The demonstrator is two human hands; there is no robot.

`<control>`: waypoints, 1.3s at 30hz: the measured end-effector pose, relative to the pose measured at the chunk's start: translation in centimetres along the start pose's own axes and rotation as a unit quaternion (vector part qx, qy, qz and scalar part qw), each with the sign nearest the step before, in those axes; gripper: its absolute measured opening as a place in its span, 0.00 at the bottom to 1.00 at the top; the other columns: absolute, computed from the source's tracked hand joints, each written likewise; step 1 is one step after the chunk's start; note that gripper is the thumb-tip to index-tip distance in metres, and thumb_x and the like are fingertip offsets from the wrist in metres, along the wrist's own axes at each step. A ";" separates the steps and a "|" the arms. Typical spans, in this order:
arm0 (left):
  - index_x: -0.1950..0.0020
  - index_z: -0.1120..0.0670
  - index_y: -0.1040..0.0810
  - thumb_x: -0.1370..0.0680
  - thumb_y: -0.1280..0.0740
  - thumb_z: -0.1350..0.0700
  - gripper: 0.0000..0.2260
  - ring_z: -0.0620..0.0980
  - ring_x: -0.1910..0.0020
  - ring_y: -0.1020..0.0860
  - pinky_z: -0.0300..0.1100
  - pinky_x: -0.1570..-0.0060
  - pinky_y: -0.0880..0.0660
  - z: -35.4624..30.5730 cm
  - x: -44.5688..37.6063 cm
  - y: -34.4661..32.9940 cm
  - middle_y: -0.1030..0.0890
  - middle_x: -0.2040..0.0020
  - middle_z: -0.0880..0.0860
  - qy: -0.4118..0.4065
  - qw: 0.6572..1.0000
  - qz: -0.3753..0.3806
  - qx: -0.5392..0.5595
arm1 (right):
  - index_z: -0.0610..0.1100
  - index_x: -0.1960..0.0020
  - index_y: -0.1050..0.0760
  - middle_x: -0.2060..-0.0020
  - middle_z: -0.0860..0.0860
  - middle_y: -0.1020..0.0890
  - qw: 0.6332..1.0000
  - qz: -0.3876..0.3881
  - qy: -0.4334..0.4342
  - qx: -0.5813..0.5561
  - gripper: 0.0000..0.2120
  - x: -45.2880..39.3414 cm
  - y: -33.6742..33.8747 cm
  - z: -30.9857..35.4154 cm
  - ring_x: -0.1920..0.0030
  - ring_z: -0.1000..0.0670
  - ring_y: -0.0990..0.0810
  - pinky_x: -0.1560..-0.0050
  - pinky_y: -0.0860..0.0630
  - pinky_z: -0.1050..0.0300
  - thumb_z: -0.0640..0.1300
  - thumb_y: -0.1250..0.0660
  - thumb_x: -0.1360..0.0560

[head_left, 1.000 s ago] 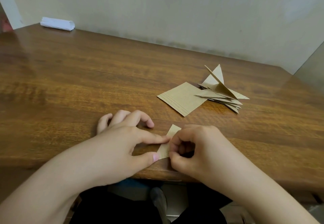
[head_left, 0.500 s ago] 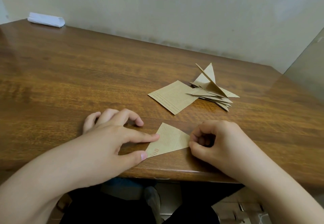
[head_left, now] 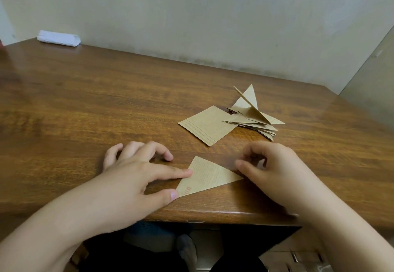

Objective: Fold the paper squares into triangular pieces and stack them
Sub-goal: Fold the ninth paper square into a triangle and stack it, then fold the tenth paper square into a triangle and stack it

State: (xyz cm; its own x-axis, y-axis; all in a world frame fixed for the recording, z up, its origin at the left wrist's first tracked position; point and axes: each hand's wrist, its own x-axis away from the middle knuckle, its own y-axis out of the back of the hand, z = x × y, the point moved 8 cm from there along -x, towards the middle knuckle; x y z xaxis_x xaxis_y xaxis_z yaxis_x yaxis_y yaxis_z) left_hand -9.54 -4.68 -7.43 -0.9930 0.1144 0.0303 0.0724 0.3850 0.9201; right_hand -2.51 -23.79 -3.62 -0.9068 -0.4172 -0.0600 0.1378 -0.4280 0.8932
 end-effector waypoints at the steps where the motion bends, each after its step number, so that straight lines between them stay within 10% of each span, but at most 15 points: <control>1: 0.44 0.16 0.42 0.40 0.59 0.30 0.25 0.32 0.36 0.52 0.49 0.30 0.66 -0.1 0.0 0.1 0.46 0.40 0.28 -0.004 1.000 -0.009 -0.002 | 0.57 0.54 0.24 0.57 0.59 0.23 1.000 0.004 -0.005 -0.009 0.02 -0.2 -0.3 0.4 0.56 0.60 0.26 0.59 0.28 0.67 0.52 0.36 0.24; 9: 0.38 0.21 0.54 0.40 0.61 0.30 0.29 0.30 0.34 0.55 0.40 0.32 0.67 0.1 0.7 0.3 0.45 0.41 0.25 0.007 0.996 -0.087 -0.003 | 0.56 0.56 0.27 0.57 0.60 0.23 0.996 0.068 -0.008 -0.060 0.06 -0.9 -2.5 2.3 0.62 0.62 0.24 0.69 0.30 0.71 0.56 0.33 0.27; 13: 0.38 0.24 0.46 0.39 0.57 0.30 0.28 0.26 0.39 0.46 0.41 0.29 0.61 -0.6 -0.1 1.0 0.38 0.43 0.26 -0.004 0.991 -0.132 0.032 | 0.54 0.56 0.25 0.58 0.55 0.17 0.980 0.053 -0.006 -0.193 0.05 -0.2 -1.3 2.1 0.59 0.57 0.19 0.57 0.22 0.60 0.47 0.29 0.27; 18: 0.50 0.35 0.34 0.29 0.41 0.34 0.11 0.31 0.41 0.38 0.38 0.31 0.46 -2.5 -3.4 3.7 0.33 0.43 0.31 -0.068 0.985 -0.153 0.035 | 0.57 0.46 0.24 0.58 0.51 0.16 0.917 -0.162 -0.039 -0.363 0.20 -1.6 5.8 -2.2 0.67 0.56 0.18 0.64 0.22 0.63 0.33 0.30 0.28; 27: 0.44 0.42 0.29 0.27 0.34 0.40 0.14 0.40 0.38 0.32 0.39 0.37 0.34 -3.1 -11.3 1.8 0.30 0.39 0.38 -0.090 0.991 -0.094 0.016 | 0.53 0.42 0.21 0.49 0.54 0.23 0.963 -0.185 -0.134 -0.141 0.18 -9.5 3.9 -8.2 0.70 0.55 0.24 0.73 0.30 0.69 0.37 0.39 0.26; 31: 0.34 0.40 0.34 0.27 0.38 0.36 0.23 0.37 0.34 0.38 0.37 0.33 0.38 -2.4 -11.6 1.0 0.35 0.36 0.35 -0.089 0.992 -0.088 -0.003 | 0.56 0.43 0.21 0.43 0.53 0.29 0.980 -0.134 -0.144 0.026 0.13 -10.8 2.2 -9.0 0.40 0.48 0.31 0.42 0.35 0.55 0.45 0.42 0.21; 39: 0.33 0.39 0.35 0.26 0.42 0.34 0.24 0.39 0.39 0.38 0.37 0.39 0.34 -2.2 -10.5 1.8 0.37 0.42 0.38 -0.059 0.991 -0.104 -0.051 | 0.60 0.33 0.30 0.30 0.57 0.39 0.983 -0.137 -0.094 0.083 0.18 -10.4 2.4 -8.2 0.28 0.48 0.47 0.31 0.49 0.46 0.58 0.41 0.23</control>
State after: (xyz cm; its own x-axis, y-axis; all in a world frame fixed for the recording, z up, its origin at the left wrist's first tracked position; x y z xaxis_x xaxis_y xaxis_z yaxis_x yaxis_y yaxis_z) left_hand 0.83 -7.22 -5.29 -0.9669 0.1514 -0.2056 -0.1492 0.3184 0.9361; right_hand 10.53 -27.06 -4.51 -0.9607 -0.1413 -0.2389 -0.1747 -0.3611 0.9160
